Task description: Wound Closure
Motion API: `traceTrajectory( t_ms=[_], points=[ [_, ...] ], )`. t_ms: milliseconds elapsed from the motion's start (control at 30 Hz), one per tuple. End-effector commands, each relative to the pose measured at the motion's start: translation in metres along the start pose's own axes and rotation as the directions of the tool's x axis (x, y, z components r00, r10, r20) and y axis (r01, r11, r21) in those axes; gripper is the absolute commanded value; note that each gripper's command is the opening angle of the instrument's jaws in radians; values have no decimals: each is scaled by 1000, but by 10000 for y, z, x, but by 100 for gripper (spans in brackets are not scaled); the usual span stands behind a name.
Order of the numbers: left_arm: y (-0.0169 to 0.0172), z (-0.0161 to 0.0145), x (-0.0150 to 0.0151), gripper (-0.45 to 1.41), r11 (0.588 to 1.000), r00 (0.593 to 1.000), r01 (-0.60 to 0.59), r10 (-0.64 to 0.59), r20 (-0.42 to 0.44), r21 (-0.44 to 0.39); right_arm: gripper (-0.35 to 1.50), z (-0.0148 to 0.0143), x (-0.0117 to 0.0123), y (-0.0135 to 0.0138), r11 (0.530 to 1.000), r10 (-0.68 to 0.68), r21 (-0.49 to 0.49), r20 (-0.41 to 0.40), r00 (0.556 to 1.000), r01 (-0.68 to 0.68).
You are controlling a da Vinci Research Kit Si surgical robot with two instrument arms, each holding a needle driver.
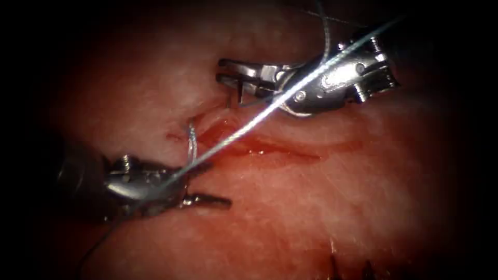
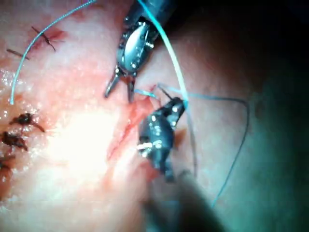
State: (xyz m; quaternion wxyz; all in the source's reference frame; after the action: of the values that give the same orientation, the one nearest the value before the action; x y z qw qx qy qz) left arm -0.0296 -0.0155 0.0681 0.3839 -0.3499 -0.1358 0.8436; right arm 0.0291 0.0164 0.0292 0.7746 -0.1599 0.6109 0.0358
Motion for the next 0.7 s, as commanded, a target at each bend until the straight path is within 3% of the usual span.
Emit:
traceTrajectory(
  t_ms=[33, 467, 700],
  points=[
    [8, 4, -10, 41, 1000, 1000, 2, -2, 3, -3, -35, 5, -1, -10, 1000, 1, 3, -2, 1000, -1],
    [8, 4, -10, 41, 1000, 1000, 1, -1, 3, -4, -35, 7, 1, -7, 1000, -2, 7, -4, 1000, 2],
    [8, 3, -10, 41, 1000, 1000, 1, -1, 3, -4, -35, 14, -3, -7, 993, 106, 44, 19, 994, -107]
  ],
)
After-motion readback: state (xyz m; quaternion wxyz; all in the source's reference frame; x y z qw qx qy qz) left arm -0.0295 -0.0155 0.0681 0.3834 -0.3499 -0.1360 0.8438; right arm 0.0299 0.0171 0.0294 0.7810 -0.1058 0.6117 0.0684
